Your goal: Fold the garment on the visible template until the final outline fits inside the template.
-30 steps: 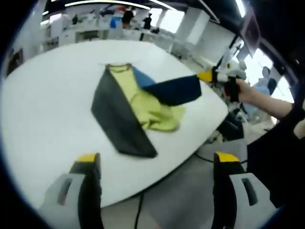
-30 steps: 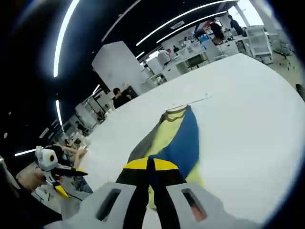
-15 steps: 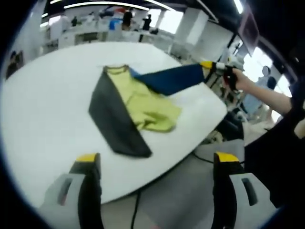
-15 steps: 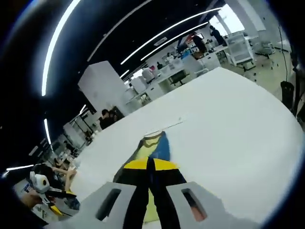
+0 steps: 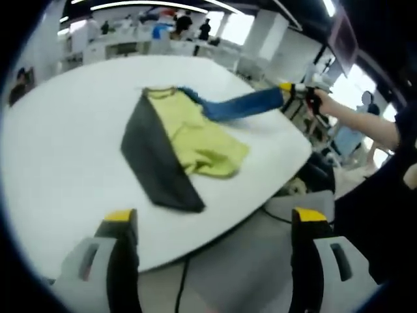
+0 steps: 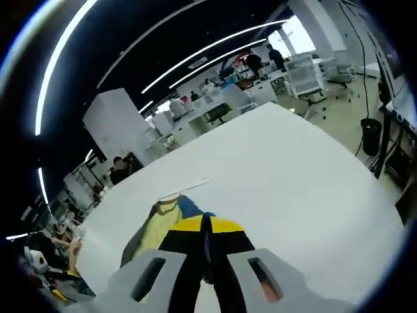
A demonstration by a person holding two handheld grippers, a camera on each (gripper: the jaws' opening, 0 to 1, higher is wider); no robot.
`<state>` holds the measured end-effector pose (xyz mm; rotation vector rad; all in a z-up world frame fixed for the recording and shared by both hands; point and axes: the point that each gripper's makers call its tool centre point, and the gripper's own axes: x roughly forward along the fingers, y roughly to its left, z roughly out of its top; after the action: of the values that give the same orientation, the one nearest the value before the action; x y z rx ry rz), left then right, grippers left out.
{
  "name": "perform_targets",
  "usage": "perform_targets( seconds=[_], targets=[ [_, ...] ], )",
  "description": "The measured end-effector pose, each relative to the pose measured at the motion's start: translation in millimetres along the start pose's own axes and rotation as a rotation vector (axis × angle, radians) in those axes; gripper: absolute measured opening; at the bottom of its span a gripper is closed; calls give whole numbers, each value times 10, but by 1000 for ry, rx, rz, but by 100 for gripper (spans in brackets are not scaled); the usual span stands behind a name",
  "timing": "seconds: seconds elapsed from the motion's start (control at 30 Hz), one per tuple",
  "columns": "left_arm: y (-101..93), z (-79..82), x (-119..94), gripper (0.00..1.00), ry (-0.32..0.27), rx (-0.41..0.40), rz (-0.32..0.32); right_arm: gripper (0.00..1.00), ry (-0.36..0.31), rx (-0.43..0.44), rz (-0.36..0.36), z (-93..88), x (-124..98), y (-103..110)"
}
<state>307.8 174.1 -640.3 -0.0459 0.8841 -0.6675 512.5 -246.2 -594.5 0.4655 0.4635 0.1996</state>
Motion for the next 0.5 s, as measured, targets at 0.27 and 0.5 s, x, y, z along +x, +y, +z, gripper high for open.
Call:
perform_targets(
  seconds=[0.27, 0.5],
  targets=[
    [44, 3, 35, 94, 11, -17, 16, 2, 40, 16, -84, 65, 191, -645],
    [41, 61, 136, 94, 30, -19, 18, 2, 73, 28, -139, -10, 262, -998]
  ],
)
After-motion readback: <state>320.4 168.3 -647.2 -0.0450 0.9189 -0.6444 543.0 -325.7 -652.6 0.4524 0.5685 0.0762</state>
